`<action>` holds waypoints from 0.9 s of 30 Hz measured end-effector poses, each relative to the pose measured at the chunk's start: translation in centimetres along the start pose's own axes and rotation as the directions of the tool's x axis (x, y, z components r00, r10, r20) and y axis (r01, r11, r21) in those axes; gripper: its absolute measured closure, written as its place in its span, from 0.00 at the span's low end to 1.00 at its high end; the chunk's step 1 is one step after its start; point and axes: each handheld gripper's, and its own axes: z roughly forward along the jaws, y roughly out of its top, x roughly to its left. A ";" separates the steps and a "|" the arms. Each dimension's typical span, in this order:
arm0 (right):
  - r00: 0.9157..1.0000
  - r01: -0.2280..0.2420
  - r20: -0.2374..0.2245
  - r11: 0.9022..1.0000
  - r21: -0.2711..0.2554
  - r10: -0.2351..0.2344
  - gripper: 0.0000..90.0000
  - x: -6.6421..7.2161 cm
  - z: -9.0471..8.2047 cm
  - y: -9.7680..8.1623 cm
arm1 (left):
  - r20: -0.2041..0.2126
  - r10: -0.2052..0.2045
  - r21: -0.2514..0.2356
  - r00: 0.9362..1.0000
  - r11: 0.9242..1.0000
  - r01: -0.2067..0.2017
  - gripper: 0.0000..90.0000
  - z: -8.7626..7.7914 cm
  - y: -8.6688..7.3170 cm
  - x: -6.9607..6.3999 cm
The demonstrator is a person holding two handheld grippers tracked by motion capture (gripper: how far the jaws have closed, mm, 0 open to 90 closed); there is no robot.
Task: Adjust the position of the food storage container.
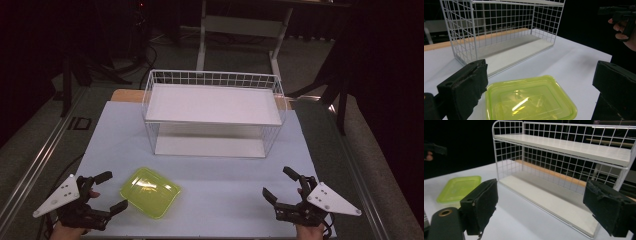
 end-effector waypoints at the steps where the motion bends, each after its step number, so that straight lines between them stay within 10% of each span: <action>1: 1.000 0.000 0.000 1.000 0.000 0.000 0.14 0.0 0.0 0.0 | -0.004 0.000 0.003 1.000 1.000 0.000 0.01 0.0 0.1 0.0; 14: 0.999 -0.020 -0.030 0.999 -0.038 0.019 0.14 0.5 0.0 0.4 | -0.064 -0.002 0.086 0.998 0.996 0.007 0.04 -0.2 1.4 2.5; 27: 0.999 -0.002 -0.035 1.000 -0.021 0.001 0.14 0.8 0.2 0.3 | -0.082 0.007 0.233 0.997 0.972 0.013 0.85 -0.2 -0.9 6.1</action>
